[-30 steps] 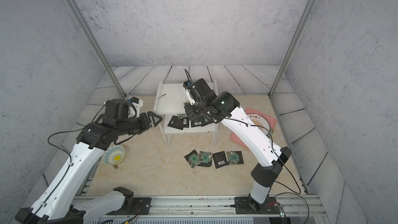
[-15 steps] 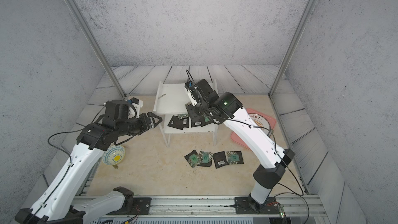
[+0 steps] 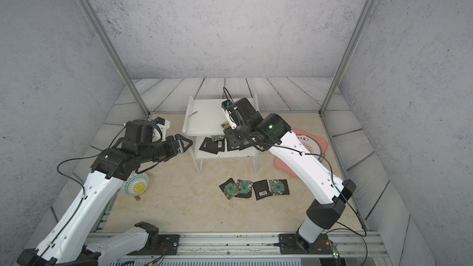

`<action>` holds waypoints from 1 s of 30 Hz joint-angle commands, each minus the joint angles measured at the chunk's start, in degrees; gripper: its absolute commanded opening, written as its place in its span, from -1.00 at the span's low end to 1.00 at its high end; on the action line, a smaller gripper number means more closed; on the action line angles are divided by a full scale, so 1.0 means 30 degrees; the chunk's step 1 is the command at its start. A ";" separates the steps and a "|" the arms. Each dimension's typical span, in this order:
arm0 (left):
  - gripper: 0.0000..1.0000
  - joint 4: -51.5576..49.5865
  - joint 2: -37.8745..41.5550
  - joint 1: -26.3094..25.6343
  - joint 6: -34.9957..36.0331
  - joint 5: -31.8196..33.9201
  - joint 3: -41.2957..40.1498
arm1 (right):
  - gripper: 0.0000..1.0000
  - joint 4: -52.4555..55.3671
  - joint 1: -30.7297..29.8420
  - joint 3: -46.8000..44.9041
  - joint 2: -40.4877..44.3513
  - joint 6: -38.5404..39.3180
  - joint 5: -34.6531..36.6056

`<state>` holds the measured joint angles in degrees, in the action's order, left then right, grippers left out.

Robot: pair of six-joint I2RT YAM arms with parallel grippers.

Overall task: Remove the tea bags from the shelf
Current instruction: Pick up the tea bag from the shelf.

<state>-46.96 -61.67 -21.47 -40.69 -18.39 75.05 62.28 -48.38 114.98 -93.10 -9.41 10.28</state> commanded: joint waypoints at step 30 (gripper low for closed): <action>0.45 0.0109 0.0383 0.0186 -0.0116 0.0155 -0.0261 | -0.88 -0.0322 -0.0730 -0.2584 0.1802 0.1144 0.1796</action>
<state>-46.94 -61.36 -21.47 -41.06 -18.28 74.65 58.13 -50.61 108.25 -89.45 -5.69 16.08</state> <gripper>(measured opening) 0.725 0.075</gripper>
